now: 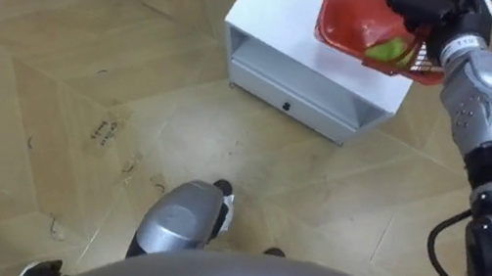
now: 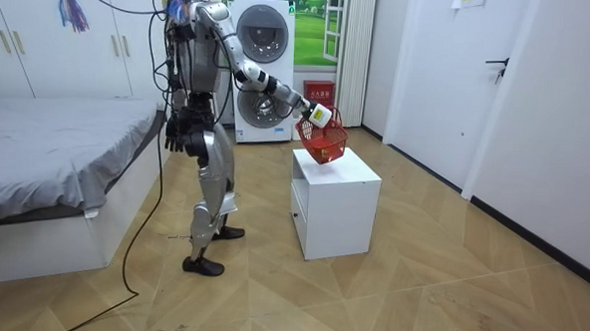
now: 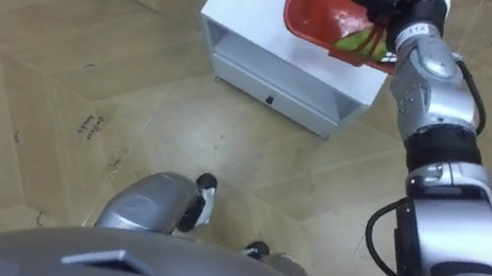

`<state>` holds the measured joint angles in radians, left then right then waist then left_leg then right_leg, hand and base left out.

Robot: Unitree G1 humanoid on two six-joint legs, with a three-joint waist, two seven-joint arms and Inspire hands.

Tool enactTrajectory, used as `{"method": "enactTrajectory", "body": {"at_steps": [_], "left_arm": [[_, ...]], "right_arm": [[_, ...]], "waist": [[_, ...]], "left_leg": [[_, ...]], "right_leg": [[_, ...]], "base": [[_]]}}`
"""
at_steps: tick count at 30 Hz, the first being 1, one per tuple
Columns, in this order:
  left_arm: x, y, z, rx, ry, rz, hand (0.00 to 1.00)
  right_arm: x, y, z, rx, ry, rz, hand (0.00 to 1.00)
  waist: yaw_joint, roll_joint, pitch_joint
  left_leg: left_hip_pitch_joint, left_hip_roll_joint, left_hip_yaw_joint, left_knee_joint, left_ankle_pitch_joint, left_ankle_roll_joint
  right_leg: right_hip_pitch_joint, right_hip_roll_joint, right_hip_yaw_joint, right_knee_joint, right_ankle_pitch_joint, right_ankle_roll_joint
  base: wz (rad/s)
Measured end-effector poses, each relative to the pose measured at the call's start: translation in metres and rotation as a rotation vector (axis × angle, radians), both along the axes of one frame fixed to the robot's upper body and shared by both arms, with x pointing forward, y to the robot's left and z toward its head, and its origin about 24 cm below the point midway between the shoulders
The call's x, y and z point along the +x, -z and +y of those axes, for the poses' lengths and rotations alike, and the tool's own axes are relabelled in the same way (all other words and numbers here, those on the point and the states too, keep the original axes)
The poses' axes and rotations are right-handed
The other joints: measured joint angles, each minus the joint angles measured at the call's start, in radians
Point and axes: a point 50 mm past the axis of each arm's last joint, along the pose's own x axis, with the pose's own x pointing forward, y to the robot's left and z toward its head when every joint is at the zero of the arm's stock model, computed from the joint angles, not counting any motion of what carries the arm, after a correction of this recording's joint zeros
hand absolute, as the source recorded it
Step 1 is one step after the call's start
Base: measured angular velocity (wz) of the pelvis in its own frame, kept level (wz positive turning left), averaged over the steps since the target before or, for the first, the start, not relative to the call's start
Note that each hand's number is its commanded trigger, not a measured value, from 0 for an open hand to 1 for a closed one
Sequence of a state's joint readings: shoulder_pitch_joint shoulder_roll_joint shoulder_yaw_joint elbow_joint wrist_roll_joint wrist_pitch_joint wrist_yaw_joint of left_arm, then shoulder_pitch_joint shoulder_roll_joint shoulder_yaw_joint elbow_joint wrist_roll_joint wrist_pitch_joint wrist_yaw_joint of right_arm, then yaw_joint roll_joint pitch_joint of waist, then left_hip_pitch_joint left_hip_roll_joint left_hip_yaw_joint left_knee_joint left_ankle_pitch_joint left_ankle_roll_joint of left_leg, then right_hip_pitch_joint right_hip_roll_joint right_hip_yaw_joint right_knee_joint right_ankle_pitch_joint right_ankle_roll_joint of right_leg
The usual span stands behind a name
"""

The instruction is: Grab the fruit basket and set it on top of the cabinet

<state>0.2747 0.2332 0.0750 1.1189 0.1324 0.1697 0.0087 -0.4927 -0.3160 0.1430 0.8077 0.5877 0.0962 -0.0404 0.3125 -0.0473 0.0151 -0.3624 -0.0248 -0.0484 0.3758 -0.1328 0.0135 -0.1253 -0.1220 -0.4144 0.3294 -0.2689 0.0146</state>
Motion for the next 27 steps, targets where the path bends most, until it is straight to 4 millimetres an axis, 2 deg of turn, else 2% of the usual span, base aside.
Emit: {"method": "enactTrajectory", "body": {"at_steps": [3, 6, 8, 9, 12, 14, 15, 17, 19, 21, 22, 24, 25, 26, 27], "left_arm": [[0.001, 0.000, 0.001, 0.004, 0.003, -0.006, 0.00], [0.005, 0.000, 0.001, 0.001, 0.008, -0.016, 0.00], [0.005, 0.000, 0.000, -0.001, 0.011, -0.017, 0.00], [0.005, 0.000, 0.001, -0.004, 0.024, -0.014, 0.00], [0.003, 0.001, -0.002, -0.031, 0.035, 0.000, 0.00], [0.003, 0.002, -0.004, -0.044, 0.041, 0.002, 0.00], [0.000, 0.002, -0.005, -0.053, 0.040, 0.004, 0.00], [0.000, 0.002, -0.005, -0.054, 0.045, -0.003, 0.00], [0.005, 0.002, -0.005, -0.054, 0.048, -0.023, 0.00], [0.019, 0.002, -0.007, -0.058, 0.077, -0.064, 0.00], [0.031, 0.003, -0.008, -0.058, 0.094, -0.097, 0.00], [0.044, 0.003, -0.010, -0.055, 0.122, -0.123, 0.00], [0.048, 0.003, -0.011, -0.052, 0.134, -0.130, 0.00], [0.048, 0.003, -0.012, -0.054, 0.136, -0.130, 0.00], [0.047, 0.003, -0.013, -0.057, 0.136, -0.128, 0.00]], "right_arm": [[-0.006, 0.010, -0.011, -0.009, 0.034, 0.055, 1.00], [-0.011, 0.018, -0.022, 0.000, 0.074, 0.103, 1.00], [-0.009, 0.016, -0.024, 0.007, 0.079, 0.103, 1.00], [-0.007, 0.014, -0.024, 0.010, 0.076, 0.101, 1.00], [-0.008, 0.016, -0.027, 0.020, 0.084, 0.113, 1.00], [-0.010, 0.018, -0.028, 0.021, 0.088, 0.124, 1.00], [-0.010, 0.019, -0.028, 0.022, 0.083, 0.126, 1.00], [-0.012, 0.021, -0.028, 0.011, 0.072, 0.139, 1.00], [-0.012, 0.022, -0.028, 0.015, 0.066, 0.140, 1.00], [-0.013, 0.022, -0.030, 0.012, 0.056, 0.138, 1.00], [-0.014, 0.023, -0.032, 0.012, 0.057, 0.146, 1.00], [-0.015, 0.025, -0.032, 0.008, 0.055, 0.153, 1.00], [-0.015, 0.025, -0.033, 0.008, 0.055, 0.152, 1.00], [-0.016, 0.026, -0.034, 0.008, 0.059, 0.159, 1.00], [-0.016, 0.026, -0.034, 0.010, 0.061, 0.157, 1.00]], "waist": [[0.005, 0.001, 0.0022], [0.013, -0.001, 0.0091], [0.018, -0.002, 0.0121], [0.021, -0.004, 0.0161], [0.024, -0.004, 0.0174], [0.021, -0.003, 0.0187], [0.023, -0.001, 0.0200], [0.020, 0.003, 0.0251], [0.021, 0.011, 0.0282], [0.014, 0.023, 0.0328], [0.019, 0.029, 0.0351], [0.017, 0.040, 0.0332], [0.011, 0.045, 0.0312], [0.004, 0.054, 0.0216], [0.005, 0.058, 0.0166]], "left_leg": [[-0.009, -0.011, -0.005, -0.002, 0.001, 0.003], [-0.022, -0.025, -0.010, -0.001, 0.004, 0.008], [-0.035, -0.026, -0.008, 0.003, 0.003, 0.010], [-0.041, -0.026, -0.008, 0.005, 0.003, 0.011], [-0.041, -0.032, -0.005, 0.024, -0.012, 0.024], [-0.030, -0.047, -0.001, 0.029, -0.020, 0.035], [-0.017, -0.060, 0.005, 0.032, -0.027, 0.045], [0.025, -0.078, 0.035, 0.040, -0.051, 0.069], [0.044, -0.086, 0.039, 0.056, -0.068, 0.081], [0.041, -0.090, 0.025, 0.073, -0.073, 0.089], [0.034, -0.082, 0.021, 0.072, -0.073, 0.090], [0.025, -0.074, 0.022, 0.073, -0.072, 0.091], [0.028, -0.075, 0.023, 0.073, -0.072, 0.091], [0.038, -0.074, 0.015, 0.066, -0.072, 0.090], [0.043, -0.070, 0.016, 0.058, -0.072, 0.088]], "right_leg": [[-0.016, -0.013, 0.000, 0.021, -0.007, 0.010], [-0.039, -0.032, -0.001, 0.052, -0.021, 0.015], [-0.050, -0.034, 0.000, 0.054, -0.021, 0.015], [-0.055, -0.034, 0.000, 0.055, -0.021, 0.015], [-0.049, -0.045, -0.003, 0.070, -0.029, 0.026], [-0.055, -0.070, -0.002, 0.116, -0.040, 0.038], [-0.070, -0.094, 0.003, 0.180, -0.045, 0.045], [-0.108, -0.140, 0.045, 0.335, -0.042, 0.047], [-0.110, -0.154, 0.056, 0.364, -0.035, 0.056], [-0.118, -0.153, 0.060, 0.366, -0.036, 0.057], [-0.143, -0.135, 0.076, 0.329, -0.048, 0.057], [-0.194, -0.099, 0.087, 0.241, -0.042, 0.049], [-0.215, -0.080, 0.093, 0.176, 0.014, 0.030], [-0.214, -0.065, 0.106, 0.155, 0.069, 0.014], [-0.201, -0.058, 0.103, 0.138, 0.074, 0.008]], "base": [[0.07], [0.07], [0.00], [0.03], [0.07], [0.02], [-0.09], [-0.17], [-0.14], [0.00], [0.00], [0.04], [0.20], [0.11], [0.05]]}}
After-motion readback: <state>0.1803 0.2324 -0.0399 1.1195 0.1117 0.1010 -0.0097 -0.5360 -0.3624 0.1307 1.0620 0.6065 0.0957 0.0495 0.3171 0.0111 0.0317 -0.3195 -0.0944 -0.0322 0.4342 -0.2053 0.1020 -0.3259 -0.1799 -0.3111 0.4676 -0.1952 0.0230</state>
